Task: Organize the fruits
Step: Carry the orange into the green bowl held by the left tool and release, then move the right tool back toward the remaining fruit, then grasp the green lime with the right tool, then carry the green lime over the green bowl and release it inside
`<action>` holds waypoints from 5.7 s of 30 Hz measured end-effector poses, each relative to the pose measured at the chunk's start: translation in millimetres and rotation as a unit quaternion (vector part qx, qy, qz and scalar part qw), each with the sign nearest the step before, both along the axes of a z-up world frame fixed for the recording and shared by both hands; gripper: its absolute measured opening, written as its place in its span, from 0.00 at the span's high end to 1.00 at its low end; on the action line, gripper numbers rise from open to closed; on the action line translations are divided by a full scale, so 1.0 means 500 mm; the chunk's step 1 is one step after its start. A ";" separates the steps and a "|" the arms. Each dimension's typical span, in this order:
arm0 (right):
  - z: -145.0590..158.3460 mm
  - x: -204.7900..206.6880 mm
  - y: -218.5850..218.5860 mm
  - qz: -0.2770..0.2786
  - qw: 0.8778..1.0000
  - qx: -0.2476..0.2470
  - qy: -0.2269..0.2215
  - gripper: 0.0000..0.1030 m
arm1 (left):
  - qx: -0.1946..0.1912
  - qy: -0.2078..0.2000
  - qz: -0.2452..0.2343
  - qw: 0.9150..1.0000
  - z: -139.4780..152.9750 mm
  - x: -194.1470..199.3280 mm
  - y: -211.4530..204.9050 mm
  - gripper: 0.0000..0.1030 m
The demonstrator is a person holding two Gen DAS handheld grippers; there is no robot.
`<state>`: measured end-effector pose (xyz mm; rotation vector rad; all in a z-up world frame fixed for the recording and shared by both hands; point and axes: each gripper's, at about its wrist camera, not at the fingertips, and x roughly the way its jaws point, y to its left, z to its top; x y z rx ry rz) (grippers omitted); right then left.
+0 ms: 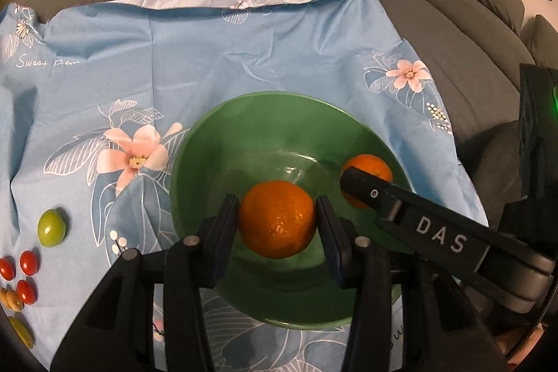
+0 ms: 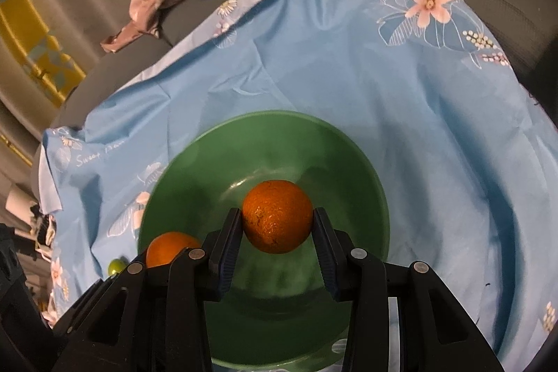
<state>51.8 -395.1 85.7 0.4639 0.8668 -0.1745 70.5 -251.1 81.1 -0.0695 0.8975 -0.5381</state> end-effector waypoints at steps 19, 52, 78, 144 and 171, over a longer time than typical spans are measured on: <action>0.023 0.010 0.043 0.027 0.999 -0.008 -0.040 0.45 | -0.024 -0.018 0.046 0.998 0.058 -0.039 0.125 0.31; -0.062 0.006 0.256 0.101 0.971 -0.214 0.034 0.46 | -0.036 0.023 0.276 0.960 0.016 -0.174 0.634 0.26; -0.003 -0.068 0.456 0.312 0.949 -0.047 -0.026 0.46 | -0.001 0.088 0.249 0.964 -0.038 -0.168 0.618 0.28; -0.074 -0.061 0.499 0.291 0.953 -0.086 0.017 0.62 | 0.067 0.075 0.213 0.972 -0.093 -0.165 0.515 0.66; 0.027 -0.104 0.435 0.259 0.960 -0.088 -0.061 0.62 | 0.041 0.001 0.180 0.983 0.023 -0.172 0.421 0.66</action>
